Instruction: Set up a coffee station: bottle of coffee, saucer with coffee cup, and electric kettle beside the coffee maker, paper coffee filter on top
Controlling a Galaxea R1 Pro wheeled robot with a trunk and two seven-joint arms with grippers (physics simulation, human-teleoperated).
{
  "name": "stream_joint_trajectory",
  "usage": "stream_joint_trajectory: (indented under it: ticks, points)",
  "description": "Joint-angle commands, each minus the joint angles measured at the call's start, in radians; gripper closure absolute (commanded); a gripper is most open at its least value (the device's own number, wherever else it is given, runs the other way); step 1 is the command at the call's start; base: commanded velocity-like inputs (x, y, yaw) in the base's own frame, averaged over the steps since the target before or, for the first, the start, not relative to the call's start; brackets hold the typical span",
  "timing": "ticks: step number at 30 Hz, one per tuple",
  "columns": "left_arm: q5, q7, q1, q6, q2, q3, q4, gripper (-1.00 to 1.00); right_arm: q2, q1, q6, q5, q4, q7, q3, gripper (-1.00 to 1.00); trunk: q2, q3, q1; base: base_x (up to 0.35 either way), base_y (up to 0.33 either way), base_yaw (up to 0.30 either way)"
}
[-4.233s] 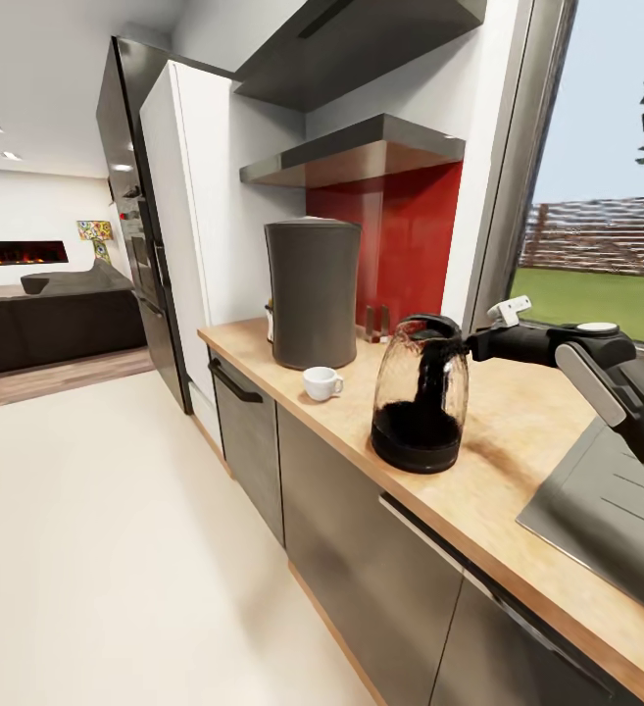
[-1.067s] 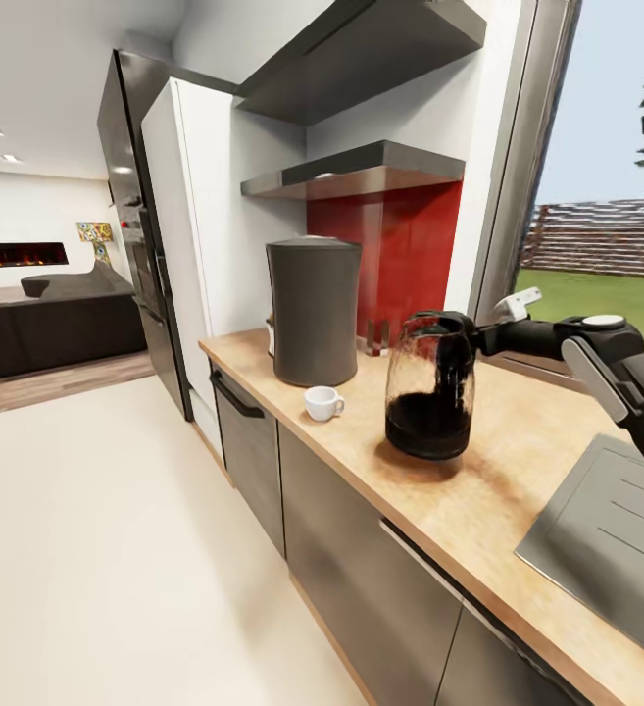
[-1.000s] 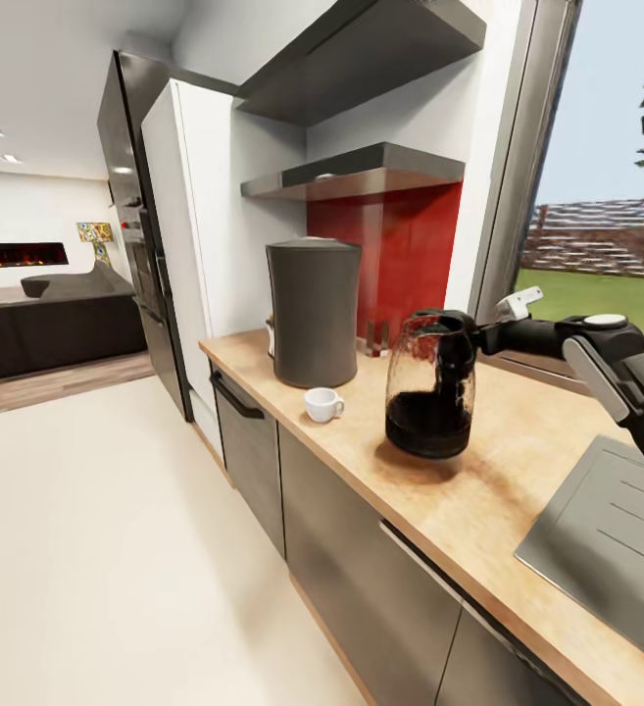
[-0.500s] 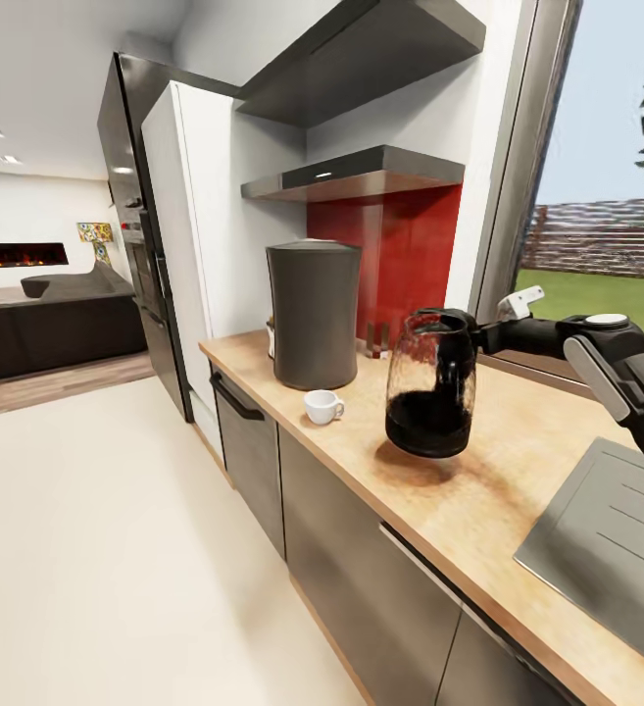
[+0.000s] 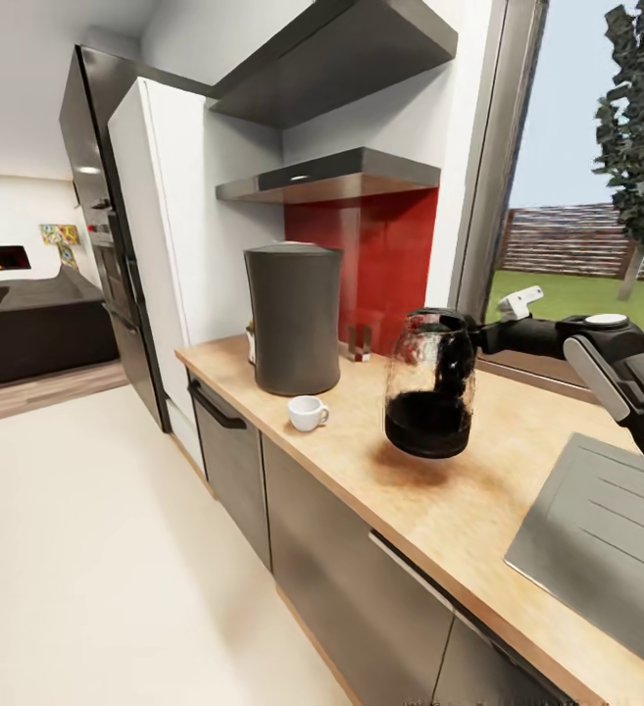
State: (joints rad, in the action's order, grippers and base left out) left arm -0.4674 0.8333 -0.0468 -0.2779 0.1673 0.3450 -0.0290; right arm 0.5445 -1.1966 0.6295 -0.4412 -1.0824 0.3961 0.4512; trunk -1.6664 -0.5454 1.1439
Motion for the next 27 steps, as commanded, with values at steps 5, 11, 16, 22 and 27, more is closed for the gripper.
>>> stream_joint_trajectory:
  ticks: [5,11,16,22,27]
  points:
    - [0.008,0.003,-0.001,-0.006,0.001,0.008,0.001,-1.0,0.001,-0.001,0.004,-0.005,-0.001,0.001,0.001,1.0,-0.001,0.003,0.0,0.002,0.002,-0.251]
    - [0.008,0.004,-0.001,-0.006,0.001,0.008,0.001,-1.0,0.001,-0.001,0.004,-0.005,-0.001,0.001,0.001,1.0,-0.001,0.006,0.0,0.001,0.004,-0.2]
    - [0.008,0.003,-0.001,-0.006,0.001,0.008,0.001,-1.0,0.002,-0.001,0.004,-0.005,-0.001,0.001,0.001,1.0,-0.001,0.007,0.0,0.153,0.156,-0.036]
    - [0.008,0.003,-0.001,-0.006,0.001,0.008,0.001,-1.0,0.002,-0.001,0.004,-0.007,-0.001,0.001,0.001,1.0,-0.001,0.007,0.0,0.212,0.212,-0.038]
    - [0.008,0.003,-0.001,-0.006,0.001,0.008,0.001,-1.0,0.001,-0.001,0.004,-0.007,-0.001,0.001,0.001,1.0,-0.001,0.009,0.0,0.039,0.039,-0.165]
